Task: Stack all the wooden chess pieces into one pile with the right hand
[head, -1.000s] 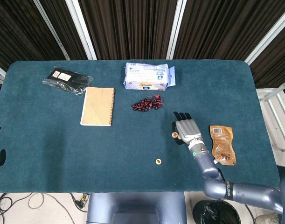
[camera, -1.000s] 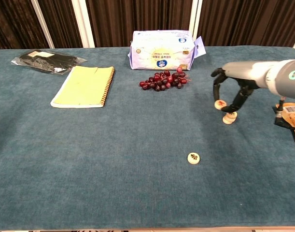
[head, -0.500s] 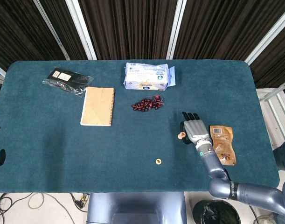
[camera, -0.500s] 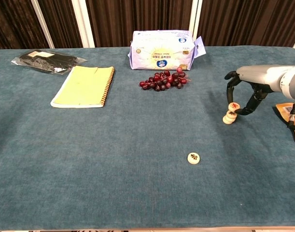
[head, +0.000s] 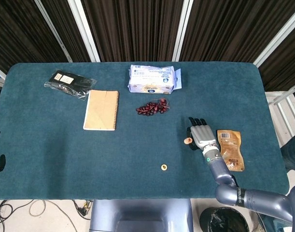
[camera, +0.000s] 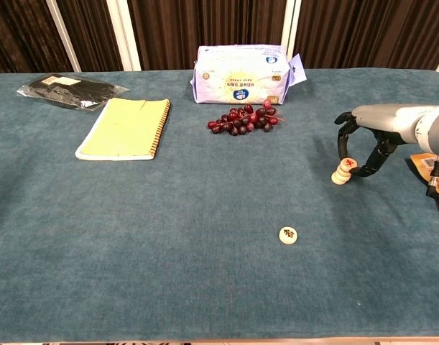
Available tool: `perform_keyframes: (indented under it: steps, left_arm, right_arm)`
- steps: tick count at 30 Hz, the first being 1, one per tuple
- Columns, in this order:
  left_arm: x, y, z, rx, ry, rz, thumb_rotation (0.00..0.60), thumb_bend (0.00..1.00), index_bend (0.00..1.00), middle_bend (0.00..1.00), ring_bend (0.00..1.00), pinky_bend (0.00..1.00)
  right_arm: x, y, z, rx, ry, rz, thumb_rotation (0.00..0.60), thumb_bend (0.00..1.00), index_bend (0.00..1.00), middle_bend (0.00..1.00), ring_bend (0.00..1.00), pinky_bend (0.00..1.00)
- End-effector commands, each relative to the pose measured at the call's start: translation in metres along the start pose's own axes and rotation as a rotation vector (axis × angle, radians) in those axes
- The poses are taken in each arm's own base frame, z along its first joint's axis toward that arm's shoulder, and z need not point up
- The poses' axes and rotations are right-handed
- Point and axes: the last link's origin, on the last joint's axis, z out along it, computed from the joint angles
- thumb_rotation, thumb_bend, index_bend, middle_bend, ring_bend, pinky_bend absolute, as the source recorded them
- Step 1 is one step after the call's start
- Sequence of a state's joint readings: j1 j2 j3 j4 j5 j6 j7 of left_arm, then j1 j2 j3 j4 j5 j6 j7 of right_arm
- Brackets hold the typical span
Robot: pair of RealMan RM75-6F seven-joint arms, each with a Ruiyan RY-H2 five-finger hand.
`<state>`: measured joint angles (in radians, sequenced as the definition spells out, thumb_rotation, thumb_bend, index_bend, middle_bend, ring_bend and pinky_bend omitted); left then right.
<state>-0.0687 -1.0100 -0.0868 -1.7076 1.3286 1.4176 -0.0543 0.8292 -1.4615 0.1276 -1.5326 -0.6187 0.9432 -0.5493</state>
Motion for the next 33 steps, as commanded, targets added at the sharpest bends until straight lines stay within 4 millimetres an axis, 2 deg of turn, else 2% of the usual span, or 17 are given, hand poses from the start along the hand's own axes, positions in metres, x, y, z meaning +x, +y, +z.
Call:
perform_keyframes:
  steps: [1,15,33]
  left_arm:
    - [0.0,0.0,-0.0001,0.0,0.0,0.0,0.6,0.49,0.13,0.0,0.0,0.0]
    - [-0.0003,0.0001,-0.0001,-0.001,-0.001,0.004,0.6,0.49,0.14,0.0,0.0,0.0]
    - [-0.0004,-0.0002,0.0001,0.0,-0.002,0.002,0.6,0.49,0.14,0.0,0.0,0.0]
  right_arm:
    - [0.0,0.0007,0.0002,-0.003,-0.001,0.0,0.6,0.41,0.53,0.0,0.0,0.0]
    - [-0.0023,0.0036,0.0018,-0.018,-0.01,-0.009,0.6,0.41,0.45,0.0,0.0,0.0]
    - [-0.0028,0.0,0.0029,-0.009,0.0,-0.005,0.6,0.41,0.45,0.0,0.0,0.0]
